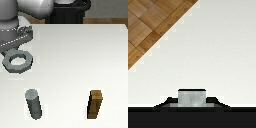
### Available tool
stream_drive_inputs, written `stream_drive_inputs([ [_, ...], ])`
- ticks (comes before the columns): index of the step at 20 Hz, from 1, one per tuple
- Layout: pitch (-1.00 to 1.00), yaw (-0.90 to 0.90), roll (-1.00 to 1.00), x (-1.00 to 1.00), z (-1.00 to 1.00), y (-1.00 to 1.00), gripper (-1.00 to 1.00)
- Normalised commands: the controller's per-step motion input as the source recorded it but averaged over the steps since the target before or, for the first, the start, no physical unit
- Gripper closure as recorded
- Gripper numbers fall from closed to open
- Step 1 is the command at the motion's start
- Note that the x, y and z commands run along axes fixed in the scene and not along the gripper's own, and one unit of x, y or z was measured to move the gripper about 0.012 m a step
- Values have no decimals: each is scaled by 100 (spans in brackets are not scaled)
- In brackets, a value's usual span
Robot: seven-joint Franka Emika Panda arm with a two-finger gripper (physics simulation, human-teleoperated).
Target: Put the loop with the handle onto the peg.
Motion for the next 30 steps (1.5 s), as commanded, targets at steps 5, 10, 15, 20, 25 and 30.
stream_drive_inputs([
  [5,0,0,0,100,0,5,100],
  [10,0,0,0,0,0,60,100],
  [15,0,0,0,0,0,60,100],
  [20,0,0,0,60,0,0,100],
  [25,0,0,0,100,0,0,100],
  [30,0,0,0,20,20,0,100],
])
